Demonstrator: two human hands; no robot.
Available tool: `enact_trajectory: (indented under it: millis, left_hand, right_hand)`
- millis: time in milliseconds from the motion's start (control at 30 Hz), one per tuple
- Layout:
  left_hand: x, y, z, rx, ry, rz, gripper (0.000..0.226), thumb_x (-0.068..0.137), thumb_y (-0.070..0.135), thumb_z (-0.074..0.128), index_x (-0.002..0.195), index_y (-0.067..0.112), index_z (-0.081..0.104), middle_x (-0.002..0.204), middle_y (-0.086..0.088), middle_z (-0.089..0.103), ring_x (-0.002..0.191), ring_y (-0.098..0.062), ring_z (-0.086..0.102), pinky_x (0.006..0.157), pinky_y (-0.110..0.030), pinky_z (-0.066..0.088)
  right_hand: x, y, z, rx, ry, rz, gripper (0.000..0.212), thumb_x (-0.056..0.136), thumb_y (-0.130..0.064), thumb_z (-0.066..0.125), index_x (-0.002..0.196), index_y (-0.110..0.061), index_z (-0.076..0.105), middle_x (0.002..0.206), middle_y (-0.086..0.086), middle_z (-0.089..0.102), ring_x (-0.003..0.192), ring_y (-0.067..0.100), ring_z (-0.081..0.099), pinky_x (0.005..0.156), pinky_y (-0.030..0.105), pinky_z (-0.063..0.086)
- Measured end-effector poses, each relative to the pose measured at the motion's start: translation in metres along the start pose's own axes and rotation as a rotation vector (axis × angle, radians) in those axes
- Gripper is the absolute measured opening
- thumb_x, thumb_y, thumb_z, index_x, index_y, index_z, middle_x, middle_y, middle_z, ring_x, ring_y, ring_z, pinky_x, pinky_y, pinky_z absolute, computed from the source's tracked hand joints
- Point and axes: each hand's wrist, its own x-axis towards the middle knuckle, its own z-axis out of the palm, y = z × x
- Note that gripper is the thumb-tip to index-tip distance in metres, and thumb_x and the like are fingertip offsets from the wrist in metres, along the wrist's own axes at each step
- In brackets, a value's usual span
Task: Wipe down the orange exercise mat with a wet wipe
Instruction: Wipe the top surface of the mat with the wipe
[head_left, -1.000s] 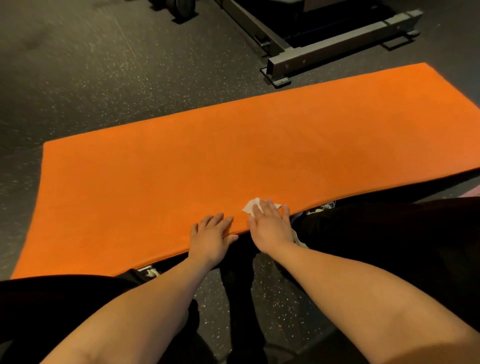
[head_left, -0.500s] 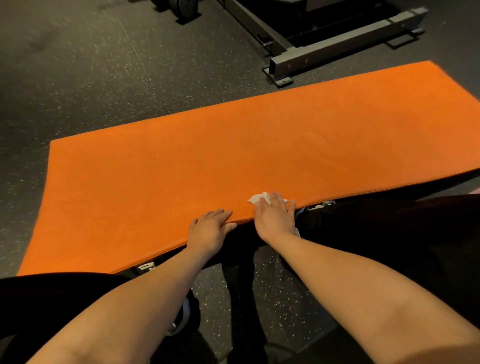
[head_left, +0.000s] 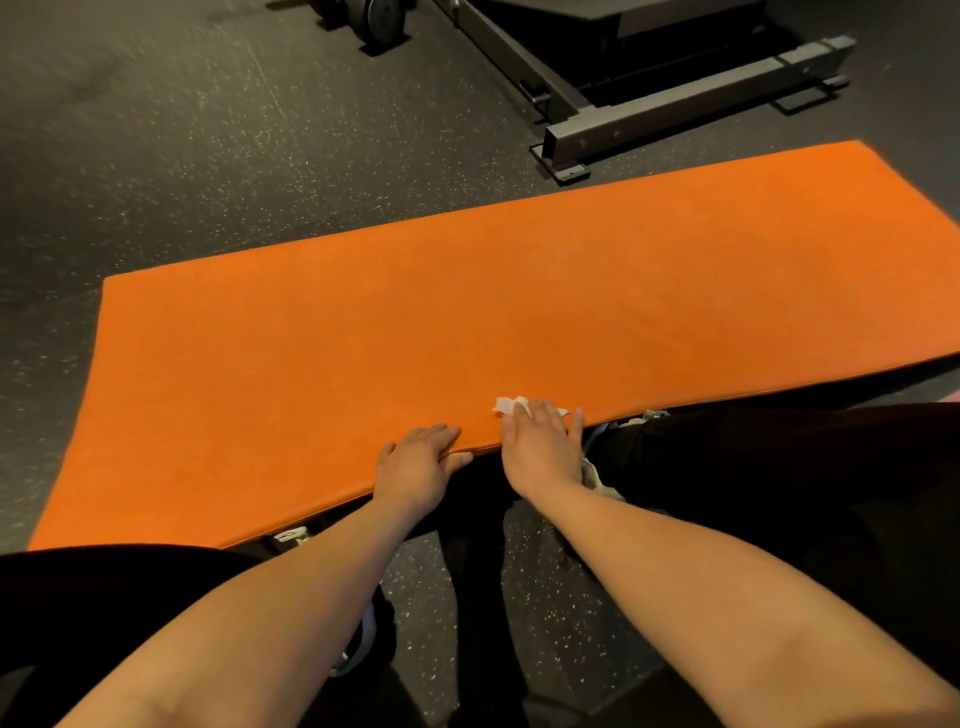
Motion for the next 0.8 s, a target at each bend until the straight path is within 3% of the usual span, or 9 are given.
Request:
enact_trajectory:
  millis: [233, 300, 433, 500, 667, 733, 800]
  left_hand:
    - [-0.005, 0.001, 0.000, -0.012, -0.002, 0.006, 0.046, 0.104, 0.038, 0.044, 0.150, 0.038, 0.042, 0.160, 0.007, 0.036, 0.150, -0.019, 0.027, 0.120, -0.055, 0.018]
    - [-0.006, 0.002, -0.001, -0.009, -0.012, -0.004, 0.051, 0.102, 0.049, 0.047, 0.151, 0.036, 0.040, 0.161, 0.007, 0.034, 0.150, -0.019, 0.026, 0.120, -0.055, 0.018]
    - [-0.005, 0.005, -0.002, -0.023, -0.024, -0.018, 0.060, 0.098, 0.058, 0.050, 0.152, 0.035, 0.040, 0.161, 0.009, 0.032, 0.151, -0.019, 0.023, 0.121, -0.054, 0.016]
    - [-0.005, 0.004, -0.002, -0.014, -0.022, -0.011, 0.061, 0.097, 0.059, 0.052, 0.152, 0.034, 0.041, 0.161, 0.009, 0.033, 0.151, -0.019, 0.024, 0.120, -0.055, 0.018]
    - [-0.008, -0.003, 0.003, -0.131, -0.009, 0.016, 0.053, 0.094, 0.051, 0.056, 0.143, 0.031, 0.051, 0.151, 0.002, 0.049, 0.141, -0.022, 0.042, 0.115, -0.056, 0.029]
    - [-0.008, -0.008, 0.002, -0.195, -0.003, 0.009, 0.064, 0.087, 0.062, 0.061, 0.139, 0.025, 0.057, 0.144, -0.001, 0.056, 0.133, -0.025, 0.050, 0.110, -0.052, 0.038]
    - [-0.009, -0.011, 0.000, -0.189, -0.008, -0.011, 0.068, 0.088, 0.055, 0.068, 0.144, 0.020, 0.053, 0.151, -0.004, 0.048, 0.139, -0.026, 0.043, 0.114, -0.047, 0.035]
  right_hand:
    - [-0.027, -0.030, 0.015, 0.042, -0.052, -0.353, 0.055, 0.109, -0.045, 0.018, 0.157, -0.024, 0.033, 0.166, 0.005, 0.026, 0.155, 0.022, 0.011, 0.125, 0.046, -0.011]
    - [-0.018, -0.015, 0.011, 0.002, -0.029, -0.306, 0.056, 0.109, -0.046, 0.013, 0.157, -0.026, 0.033, 0.166, 0.002, 0.025, 0.155, 0.020, 0.011, 0.124, 0.049, -0.010]
    - [-0.002, 0.013, 0.001, -0.005, -0.001, 0.032, 0.059, 0.108, -0.047, 0.010, 0.159, -0.023, 0.026, 0.169, 0.003, 0.012, 0.156, 0.023, -0.003, 0.124, 0.051, -0.009]
    - [-0.007, 0.001, 0.005, -0.013, -0.010, -0.003, 0.058, 0.108, -0.045, 0.012, 0.159, -0.021, 0.029, 0.169, 0.005, 0.014, 0.156, 0.025, -0.001, 0.125, 0.050, -0.006]
    - [-0.027, -0.028, 0.015, 0.052, -0.103, -0.357, 0.050, 0.109, -0.037, 0.023, 0.153, -0.023, 0.041, 0.165, 0.004, 0.029, 0.155, 0.020, 0.014, 0.126, 0.046, -0.005]
    - [-0.021, -0.016, 0.012, -0.007, -0.088, -0.333, 0.050, 0.110, -0.038, 0.021, 0.154, -0.024, 0.039, 0.165, 0.001, 0.028, 0.155, 0.019, 0.014, 0.125, 0.050, -0.007]
    - [-0.012, -0.001, 0.009, -0.067, -0.053, -0.186, 0.053, 0.109, -0.040, 0.016, 0.156, -0.025, 0.034, 0.167, 0.001, 0.022, 0.156, 0.021, 0.007, 0.124, 0.054, -0.008]
